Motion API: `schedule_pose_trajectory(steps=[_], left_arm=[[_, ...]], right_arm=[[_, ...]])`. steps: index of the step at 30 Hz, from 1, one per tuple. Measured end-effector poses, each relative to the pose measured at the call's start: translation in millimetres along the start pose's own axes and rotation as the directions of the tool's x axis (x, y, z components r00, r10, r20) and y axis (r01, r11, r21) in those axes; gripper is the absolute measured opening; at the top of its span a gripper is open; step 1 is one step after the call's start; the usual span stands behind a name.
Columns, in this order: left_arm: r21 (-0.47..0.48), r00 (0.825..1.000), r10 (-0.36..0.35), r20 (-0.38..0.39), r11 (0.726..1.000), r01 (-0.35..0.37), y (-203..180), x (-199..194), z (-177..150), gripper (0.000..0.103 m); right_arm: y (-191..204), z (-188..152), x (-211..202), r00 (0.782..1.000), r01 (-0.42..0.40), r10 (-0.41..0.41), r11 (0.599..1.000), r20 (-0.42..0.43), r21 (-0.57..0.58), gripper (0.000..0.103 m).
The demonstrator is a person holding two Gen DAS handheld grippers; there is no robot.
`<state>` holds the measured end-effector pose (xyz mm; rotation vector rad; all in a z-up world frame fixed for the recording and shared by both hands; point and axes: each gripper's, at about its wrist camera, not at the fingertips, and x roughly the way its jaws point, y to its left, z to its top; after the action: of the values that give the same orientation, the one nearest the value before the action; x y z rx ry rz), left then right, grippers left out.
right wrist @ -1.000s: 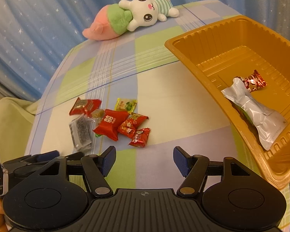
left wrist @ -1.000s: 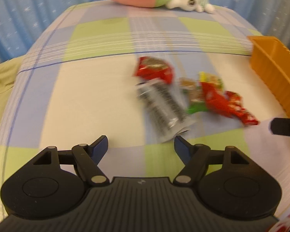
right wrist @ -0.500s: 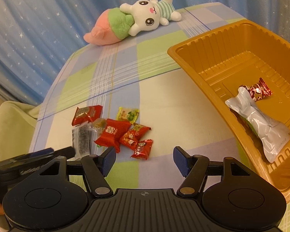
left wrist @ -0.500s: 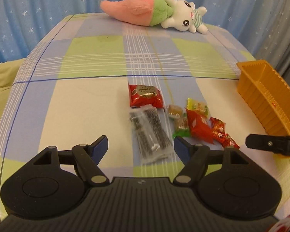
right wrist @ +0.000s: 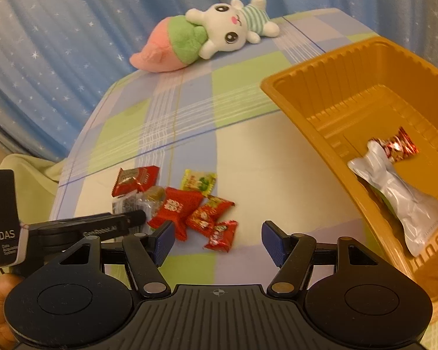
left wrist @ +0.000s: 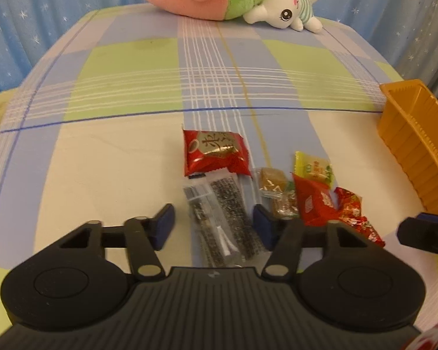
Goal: Organize snacks
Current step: 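Grasp the clear packet of dark sticks with the left gripper while the right grasps a small candy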
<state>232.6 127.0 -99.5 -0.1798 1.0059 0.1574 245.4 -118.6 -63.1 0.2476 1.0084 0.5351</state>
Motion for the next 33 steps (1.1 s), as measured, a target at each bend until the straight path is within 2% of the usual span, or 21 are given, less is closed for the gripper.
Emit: schedule_pose_trajectory(steps=[1,3,11,12,13,15,18,22,33], left_arm=[[0.007,1.0,-0.003,0.005,1.0,0.002,-0.2,-0.8,-0.3,0.039],[0.014,1.0,-0.005,0.006,1.0,0.005,0.9,-2.0,-1.4,0.036],[-0.03,0.999,0.032,0.005,0.999,-0.032,27.5,-15.5,-14.0,0.035],[-0.036,0.999,0.042,0.005,0.998,-0.042,32.4,-17.3,-15.3,0.035],[-0.045,0.999,0.053,0.006,0.998,-0.053,37.9,-19.1,-16.8,0.035],[-0.063,0.997,0.076,0.007,0.995,-0.075,49.2,-22.4,-19.4,0.035],[-0.089,0.994,0.106,0.008,0.991,-0.104,66.0,-27.0,-21.4,0.035],[-0.123,0.991,0.133,0.01,0.984,-0.131,84.4,-32.1,-22.8,0.035],[-0.147,0.991,0.134,0.005,0.98,-0.132,102.0,-38.9,-30.2,0.035]], right_arm=[[2.7,1.3,1.1,1.0,-0.003,0.004,1.0,0.003,-0.009,0.066],[8.8,4.7,3.5,1.0,-0.011,0.011,0.999,0.011,-0.03,0.066],[48.2,17.6,24.4,0.998,-0.054,0.056,0.985,0.011,-0.162,0.065],[54.2,18.2,28.8,0.998,-0.056,0.058,0.982,0.006,-0.181,0.063],[59.6,18.9,33.2,0.998,-0.061,0.063,0.978,0.001,-0.198,0.054],[68.2,20.7,44.2,0.997,-0.076,0.074,0.972,-0.017,-0.221,0.045],[77.5,23.5,59.0,0.997,-0.075,0.07,0.971,-0.03,-0.226,0.042],[85.3,29.5,75.6,0.997,-0.064,0.056,0.973,-0.046,-0.22,0.033],[97.1,30.3,109.8,0.995,0.019,-0.041,0.971,-0.088,-0.238,0.026]])
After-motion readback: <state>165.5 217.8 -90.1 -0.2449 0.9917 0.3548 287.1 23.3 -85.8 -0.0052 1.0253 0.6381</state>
